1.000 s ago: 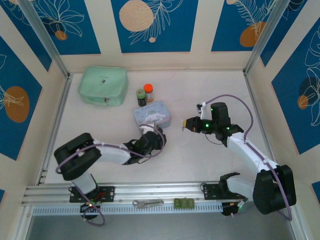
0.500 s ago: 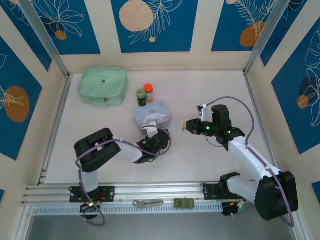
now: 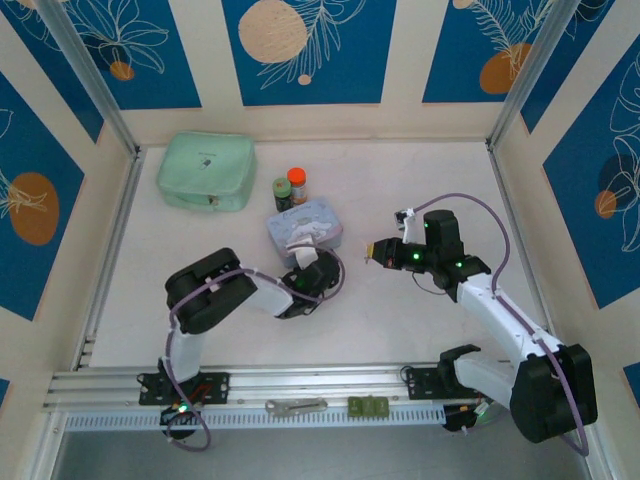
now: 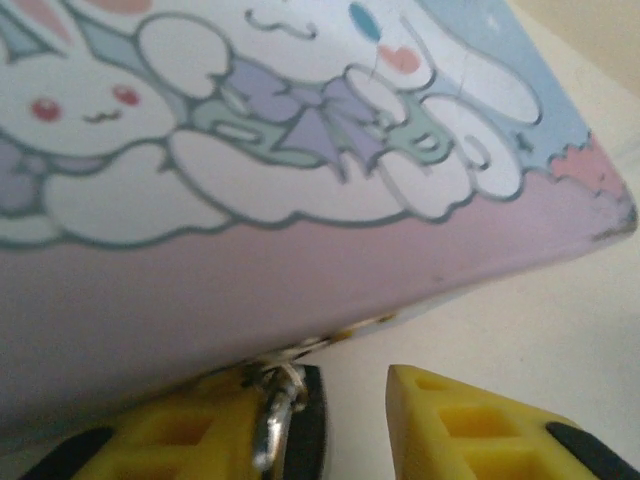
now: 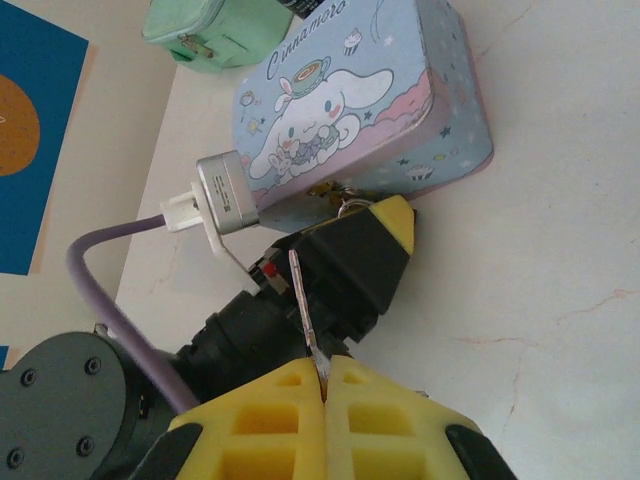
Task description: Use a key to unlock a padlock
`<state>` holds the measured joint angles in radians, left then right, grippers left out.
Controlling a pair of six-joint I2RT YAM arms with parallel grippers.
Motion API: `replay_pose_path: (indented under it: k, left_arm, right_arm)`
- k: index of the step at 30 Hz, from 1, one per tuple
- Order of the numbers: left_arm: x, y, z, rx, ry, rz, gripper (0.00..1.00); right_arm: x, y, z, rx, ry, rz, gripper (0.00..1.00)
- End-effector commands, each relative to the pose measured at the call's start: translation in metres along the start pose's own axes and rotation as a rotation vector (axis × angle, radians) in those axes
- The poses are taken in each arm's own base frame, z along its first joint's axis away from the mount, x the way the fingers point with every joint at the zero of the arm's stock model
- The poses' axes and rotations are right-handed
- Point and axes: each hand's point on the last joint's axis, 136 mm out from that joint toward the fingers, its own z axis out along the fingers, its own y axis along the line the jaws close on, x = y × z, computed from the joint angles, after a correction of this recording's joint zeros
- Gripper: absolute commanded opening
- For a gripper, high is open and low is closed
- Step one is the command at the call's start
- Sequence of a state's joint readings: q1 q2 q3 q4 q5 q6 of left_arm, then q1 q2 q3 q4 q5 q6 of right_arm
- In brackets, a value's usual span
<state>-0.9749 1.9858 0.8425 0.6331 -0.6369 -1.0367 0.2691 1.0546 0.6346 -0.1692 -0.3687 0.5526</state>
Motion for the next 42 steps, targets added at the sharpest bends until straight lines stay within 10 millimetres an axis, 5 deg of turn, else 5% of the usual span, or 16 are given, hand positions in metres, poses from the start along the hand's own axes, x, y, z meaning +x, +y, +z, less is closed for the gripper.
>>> replay_pose_path:
  k: [1, 9, 24, 35, 42]
  left_arm:
    - [0.01, 0.009, 0.007, 0.008, 0.047, 0.012, 0.21]
    - [0.011, -0.001, -0.011, 0.14, 0.111, -0.034, 0.0]
    - [-0.011, -0.026, -0.035, 0.418, 0.299, -0.21, 0.0]
    - [0.023, 0.031, -0.052, 0.24, 0.485, 0.231, 0.0]
    - [0.037, 0.042, -0.043, 0.233, 0.566, 0.306, 0.01]
  right_arm:
    - [0.006, 0.0, -0.002, 0.0, 0.009, -0.018, 0.0]
    - [0.017, -0.006, 0.009, -0.028, 0.054, 0.012, 0.0]
    - [0.063, -0.024, 0.036, -0.133, 0.236, 0.047, 0.0]
    - [0.065, -0.029, 0.046, -0.125, 0.279, 0.042, 0.0]
    - [0.063, -0.026, 0.049, -0.111, 0.295, 0.027, 0.0]
